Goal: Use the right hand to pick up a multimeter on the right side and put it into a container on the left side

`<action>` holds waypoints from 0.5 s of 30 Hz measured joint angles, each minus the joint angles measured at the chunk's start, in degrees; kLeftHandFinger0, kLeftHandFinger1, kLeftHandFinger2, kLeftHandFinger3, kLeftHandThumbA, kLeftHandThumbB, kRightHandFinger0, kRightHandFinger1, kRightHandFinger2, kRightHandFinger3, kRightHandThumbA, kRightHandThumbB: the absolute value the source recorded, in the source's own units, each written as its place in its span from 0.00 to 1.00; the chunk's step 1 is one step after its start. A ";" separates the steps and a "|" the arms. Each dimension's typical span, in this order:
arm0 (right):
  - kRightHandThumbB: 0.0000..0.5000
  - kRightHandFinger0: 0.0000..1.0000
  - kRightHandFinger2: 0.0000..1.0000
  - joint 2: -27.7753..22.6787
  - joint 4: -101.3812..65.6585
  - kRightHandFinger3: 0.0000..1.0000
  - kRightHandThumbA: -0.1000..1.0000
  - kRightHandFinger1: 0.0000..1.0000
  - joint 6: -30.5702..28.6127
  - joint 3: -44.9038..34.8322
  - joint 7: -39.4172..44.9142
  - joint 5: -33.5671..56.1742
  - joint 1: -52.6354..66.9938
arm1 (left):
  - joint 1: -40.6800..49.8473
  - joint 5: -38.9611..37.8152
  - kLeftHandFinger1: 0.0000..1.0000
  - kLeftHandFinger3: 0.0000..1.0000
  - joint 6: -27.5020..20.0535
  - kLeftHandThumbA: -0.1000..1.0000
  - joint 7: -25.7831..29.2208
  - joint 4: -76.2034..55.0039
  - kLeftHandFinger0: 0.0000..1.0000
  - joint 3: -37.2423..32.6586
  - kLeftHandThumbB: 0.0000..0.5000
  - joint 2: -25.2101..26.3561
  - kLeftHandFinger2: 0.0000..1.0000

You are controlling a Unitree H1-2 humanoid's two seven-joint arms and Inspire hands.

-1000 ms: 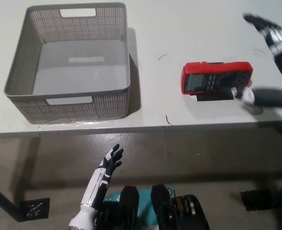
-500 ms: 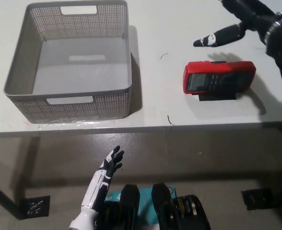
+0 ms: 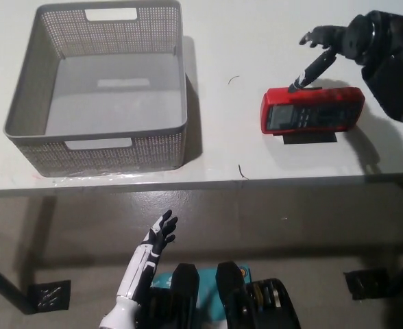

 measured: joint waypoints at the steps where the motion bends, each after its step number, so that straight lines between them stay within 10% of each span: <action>1: 1.00 1.00 1.00 0.47 1.82 1.00 1.00 1.00 -0.21 1.08 0.47 -0.42 -1.07 | 0.00 0.00 1.00 1.00 -0.07 1.00 -0.03 0.01 1.00 -0.02 0.73 0.00 1.00; 15: 1.00 1.00 1.00 4.36 11.65 1.00 0.90 1.00 -5.85 5.05 8.81 -1.95 -8.82 | -0.04 -0.03 1.00 1.00 -2.13 1.00 -1.07 0.00 1.00 -0.94 0.73 -0.08 1.00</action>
